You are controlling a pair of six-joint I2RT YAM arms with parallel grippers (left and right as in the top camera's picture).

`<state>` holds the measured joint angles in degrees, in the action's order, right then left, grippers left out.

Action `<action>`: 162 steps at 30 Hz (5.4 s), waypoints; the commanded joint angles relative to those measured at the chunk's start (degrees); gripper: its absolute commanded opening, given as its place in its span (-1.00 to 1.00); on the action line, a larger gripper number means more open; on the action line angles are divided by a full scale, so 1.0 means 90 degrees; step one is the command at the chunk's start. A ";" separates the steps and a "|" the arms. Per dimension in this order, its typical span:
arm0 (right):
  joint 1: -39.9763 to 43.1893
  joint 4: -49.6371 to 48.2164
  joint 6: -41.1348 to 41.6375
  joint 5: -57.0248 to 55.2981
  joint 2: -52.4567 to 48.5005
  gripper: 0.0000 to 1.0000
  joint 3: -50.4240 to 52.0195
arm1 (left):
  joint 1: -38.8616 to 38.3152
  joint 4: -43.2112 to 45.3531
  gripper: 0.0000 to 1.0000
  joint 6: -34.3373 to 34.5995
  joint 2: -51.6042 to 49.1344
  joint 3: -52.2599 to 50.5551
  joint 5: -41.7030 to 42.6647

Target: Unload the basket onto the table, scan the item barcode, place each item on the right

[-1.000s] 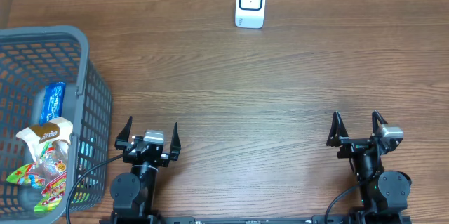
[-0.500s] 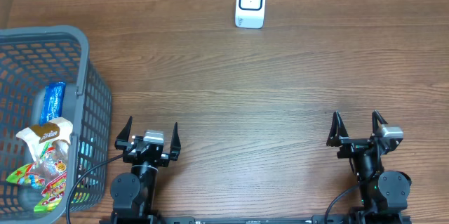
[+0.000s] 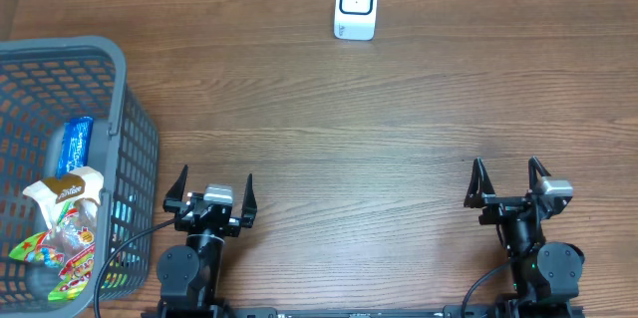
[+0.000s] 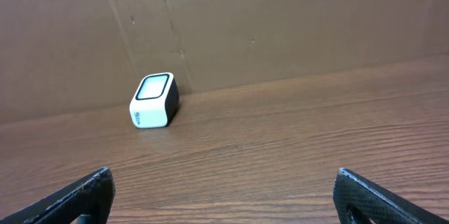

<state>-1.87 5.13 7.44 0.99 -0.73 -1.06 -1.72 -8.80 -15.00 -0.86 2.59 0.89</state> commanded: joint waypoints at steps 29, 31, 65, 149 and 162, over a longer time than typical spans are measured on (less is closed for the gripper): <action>0.0036 -0.0039 -0.0024 -0.0102 0.0063 1.00 0.0068 | 0.0068 0.0007 0.99 0.0046 0.0066 -0.0034 0.0066; 0.0036 -0.0039 -0.0024 -0.0102 0.0063 1.00 0.0068 | 0.0068 0.0007 1.00 0.0046 0.0066 -0.0034 0.0066; 0.0036 -0.0080 -0.0024 -0.0104 0.0063 1.00 0.0066 | 0.0063 0.0012 0.99 0.0272 0.0066 -0.0034 0.0070; 0.0058 0.5812 -0.0046 0.1440 -0.6504 1.00 -0.9080 | 0.0063 -0.8213 1.00 0.0755 -0.8546 1.3695 0.0799; 0.0058 0.5880 -0.0049 0.1472 -0.7342 1.00 -0.9080 | 0.2951 -0.9777 1.00 0.4626 -0.8563 1.3622 -0.2467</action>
<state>-1.52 58.13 7.29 13.72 -65.80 -81.56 15.99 -96.12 16.69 -78.02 125.21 -17.02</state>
